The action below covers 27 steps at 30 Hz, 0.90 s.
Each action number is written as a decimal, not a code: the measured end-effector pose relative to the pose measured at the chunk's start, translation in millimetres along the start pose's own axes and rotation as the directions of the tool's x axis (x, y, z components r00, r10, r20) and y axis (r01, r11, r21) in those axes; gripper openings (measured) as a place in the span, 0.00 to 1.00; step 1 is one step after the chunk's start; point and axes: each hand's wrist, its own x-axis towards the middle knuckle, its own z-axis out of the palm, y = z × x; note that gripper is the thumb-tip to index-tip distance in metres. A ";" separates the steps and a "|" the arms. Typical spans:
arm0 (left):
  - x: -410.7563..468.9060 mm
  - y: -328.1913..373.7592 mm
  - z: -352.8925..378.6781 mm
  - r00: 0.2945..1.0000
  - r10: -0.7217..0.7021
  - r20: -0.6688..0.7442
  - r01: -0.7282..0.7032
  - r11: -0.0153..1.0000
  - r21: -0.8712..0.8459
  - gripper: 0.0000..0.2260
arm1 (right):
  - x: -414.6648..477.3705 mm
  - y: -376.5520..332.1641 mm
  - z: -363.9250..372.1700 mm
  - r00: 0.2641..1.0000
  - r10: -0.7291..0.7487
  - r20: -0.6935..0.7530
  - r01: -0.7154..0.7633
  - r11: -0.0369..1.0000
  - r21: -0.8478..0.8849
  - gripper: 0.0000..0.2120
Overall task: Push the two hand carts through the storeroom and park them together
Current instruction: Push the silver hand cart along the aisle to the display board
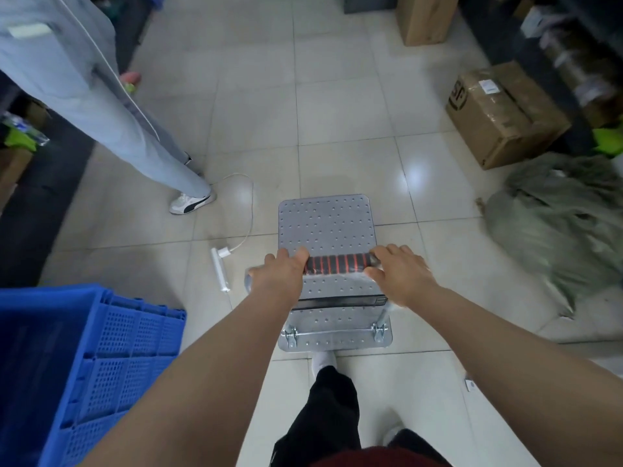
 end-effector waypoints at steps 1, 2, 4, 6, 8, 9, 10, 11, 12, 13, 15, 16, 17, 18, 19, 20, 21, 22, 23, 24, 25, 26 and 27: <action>11.6 -3.8 -6.7 1.000 0.004 0.013 -0.003 1.000 -0.005 0.23 | 10.8 -1.9 -3.4 1.000 0.007 -0.002 -0.007 1.000 0.004 0.16; 22.6 -7.4 -13.7 1.000 0.008 0.027 -0.008 1.000 -0.011 0.23 | 21.0 -3.7 -6.8 1.000 0.015 -0.009 -0.015 1.000 0.008 0.16; 43.0 -13.6 -26.6 0.998 0.025 0.055 -0.024 0.999 -0.025 0.23 | 40.8 -6.7 -13.3 0.999 0.029 -0.028 -0.029 0.999 0.021 0.16; 60.8 -18.4 -35.8 0.997 0.047 0.059 -0.043 0.996 -0.074 0.19 | 58.9 -8.6 -19.7 0.999 0.037 -0.038 -0.037 0.999 0.020 0.15; 75.0 -20.1 -41.6 0.998 0.061 0.026 -0.056 0.985 -0.163 0.16 | 76.0 -8.8 -26.8 0.998 0.042 -0.046 -0.042 0.999 0.002 0.14; 81.7 -19.8 -44.4 0.998 0.064 0.013 -0.060 0.978 -0.202 0.17 | 84.2 -8.1 -30.6 0.998 0.044 -0.051 -0.044 0.999 -0.004 0.14; 88.4 -19.1 -46.9 0.998 0.062 -0.003 -0.061 0.970 -0.234 0.18 | 91.7 -7.1 -34.8 0.997 0.045 -0.056 -0.045 0.999 -0.007 0.14; 95.6 -18.0 -49.3 0.998 0.060 -0.022 -0.063 0.964 -0.260 0.18 | 99.3 -5.2 -39.0 0.997 0.045 -0.060 -0.046 0.999 -0.008 0.15; 103.1 -16.4 -52.7 0.998 0.058 -0.038 -0.066 0.959 -0.276 0.18 | 106.7 -2.7 -43.3 0.997 0.044 -0.063 -0.045 0.999 -0.011 0.15; 111.0 -14.7 -57.1 0.997 0.058 -0.047 -0.069 0.957 -0.283 0.18 | 114.6 0.4 -47.7 0.997 0.043 -0.067 -0.044 0.999 -0.013 0.15; 129.9 -10.8 -69.9 0.998 0.058 -0.040 -0.066 0.959 -0.277 0.17 | 133.6 6.7 -57.4 0.996 0.041 -0.076 -0.042 0.999 -0.010 0.15; 140.3 -8.6 -77.4 0.998 0.054 -0.027 -0.059 0.961 -0.272 0.17 | 144.5 9.7 -62.9 0.996 0.038 -0.077 -0.039 0.999 -0.005 0.15; 151.1 -6.6 -84.8 0.999 0.047 -0.014 -0.049 0.962 -0.267 0.16 | 156.5 12.9 -68.4 0.996 0.033 -0.078 -0.033 0.999 -0.002 0.15; 162.1 -5.0 -92.2 0.999 0.038 -0.001 -0.037 0.964 -0.262 0.16 | 168.5 16.0 -74.0 0.997 0.027 -0.076 -0.027 1.000 0.000 0.15; 173.4 -3.9 -99.2 0.999 0.031 0.010 -0.027 0.966 -0.258 0.15 | 181.0 19.2 -79.4 0.997 0.020 -0.074 -0.020 1.000 0.004 0.15; 183.8 -3.4 -106.0 0.999 0.027 0.019 -0.021 0.966 -0.256 0.14 | 192.8 22.1 -84.3 0.997 0.013 -0.074 -0.012 1.000 0.008 0.15; 194.1 -2.9 -112.9 0.999 0.024 0.027 -0.016 0.967 -0.255 0.13 | 205.0 25.2 -88.8 0.997 0.003 -0.075 -0.002 1.000 0.010 0.16; 204.8 -2.4 -119.8 0.999 0.022 0.035 -0.012 0.967 -0.254 0.13 | 217.3 28.3 -94.0 0.997 -0.008 -0.074 0.009 1.000 0.011 0.16; 214.9 -1.7 -126.6 0.999 0.016 0.040 -0.005 0.968 -0.252 0.13 | 229.7 31.6 -99.1 0.997 -0.018 -0.069 0.019 1.000 0.013 0.16; 225.3 -0.9 -133.0 0.999 0.005 0.046 0.006 0.968 -0.250 0.13 | 241.7 34.9 -104.4 0.998 -0.027 -0.060 0.027 1.000 0.013 0.16; 235.4 0.2 -138.9 0.999 -0.008 0.049 0.020 0.968 -0.248 0.13 | 253.5 38.0 -109.6 0.998 -0.037 -0.051 0.038 0.999 0.009 0.16; 245.5 2.0 -144.6 0.998 -0.027 0.053 0.039 0.968 -0.246 0.14 | 264.7 40.8 -115.2 0.998 -0.051 -0.046 0.051 0.999 -0.002 0.16; 255.6 3.9 -150.1 0.997 -0.050 0.062 0.064 0.968 -0.242 0.13 | 275.6 43.4 -120.8 0.997 -0.062 -0.042 0.062 0.998 -0.011 0.17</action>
